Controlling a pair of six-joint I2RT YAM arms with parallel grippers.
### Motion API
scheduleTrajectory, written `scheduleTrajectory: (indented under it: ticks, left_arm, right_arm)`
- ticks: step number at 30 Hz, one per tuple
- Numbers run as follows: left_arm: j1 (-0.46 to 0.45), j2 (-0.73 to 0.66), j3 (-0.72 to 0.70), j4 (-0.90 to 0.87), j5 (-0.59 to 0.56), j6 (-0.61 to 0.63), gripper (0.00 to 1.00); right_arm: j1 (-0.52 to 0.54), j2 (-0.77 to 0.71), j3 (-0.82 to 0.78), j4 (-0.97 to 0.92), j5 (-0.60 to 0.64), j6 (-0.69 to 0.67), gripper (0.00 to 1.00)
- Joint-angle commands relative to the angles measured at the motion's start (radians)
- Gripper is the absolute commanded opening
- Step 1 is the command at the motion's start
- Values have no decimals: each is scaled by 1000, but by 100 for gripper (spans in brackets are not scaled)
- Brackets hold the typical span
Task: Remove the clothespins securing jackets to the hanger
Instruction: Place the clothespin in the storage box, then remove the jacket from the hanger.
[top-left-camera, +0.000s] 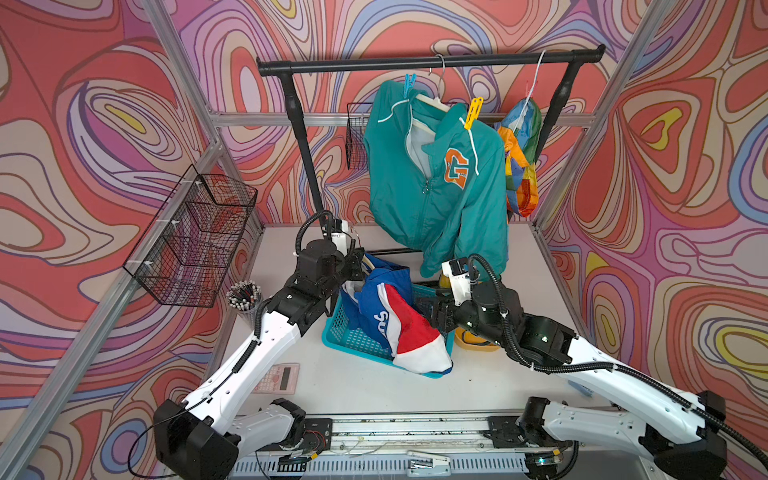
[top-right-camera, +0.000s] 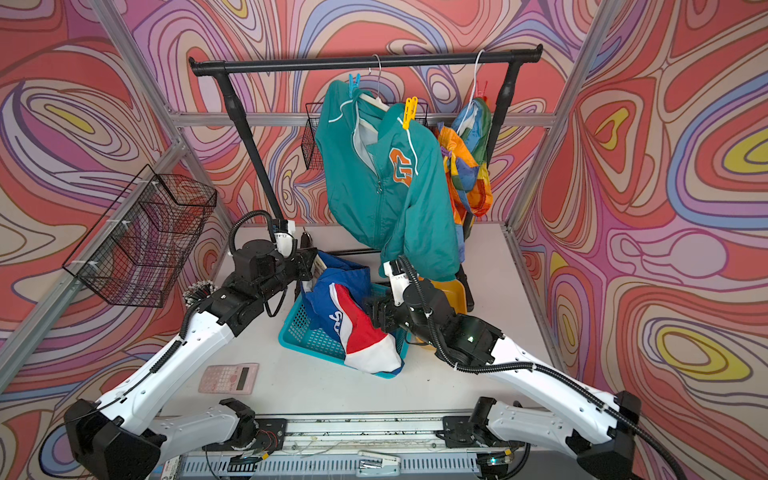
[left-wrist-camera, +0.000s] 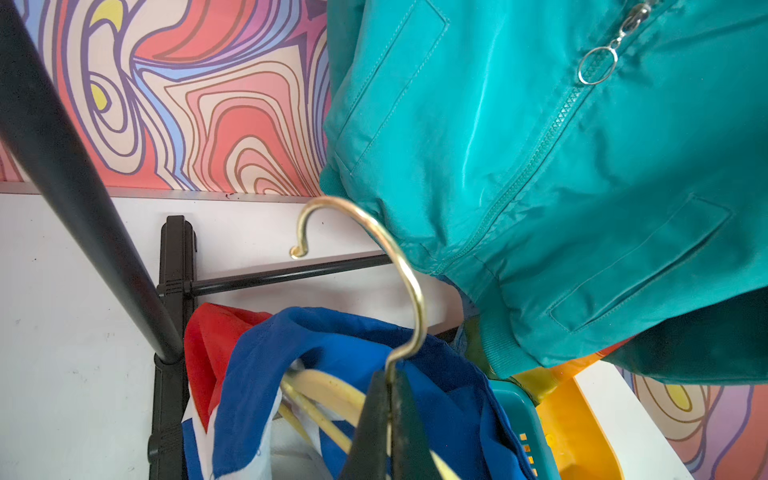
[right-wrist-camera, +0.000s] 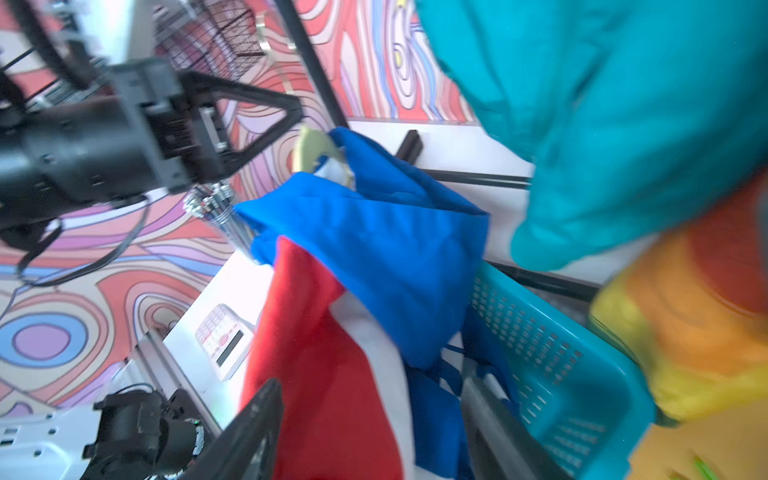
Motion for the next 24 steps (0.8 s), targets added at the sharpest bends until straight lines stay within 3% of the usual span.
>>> scheduleTrajectory:
  ticks: [1,7,12,17,21,24]
  left_arm:
    - [0,-1,38,-46,-28,-14,0]
    - [0,12,54,-76,-50,-11,0]
    - [-1,23,63,-85,-59,-27,0]
    - [0,30,71,-101,-69,-32,0]
    - [-1,33,74,-104,-73,-37,0]
    - [0,36,78,-105,-70,-43,0]
  right_arm:
    - [48,23,34,-30,84,-53,70]
    - [82,-24,33,-72,89,-65,67]
    - [163,52,85,-204,152,-86,67]
    - [206,77,99,-223,157,-87,66]
    - [228,96,101,-251,166,-71,60]
    - [232,104,102,-266,189,-63,47]
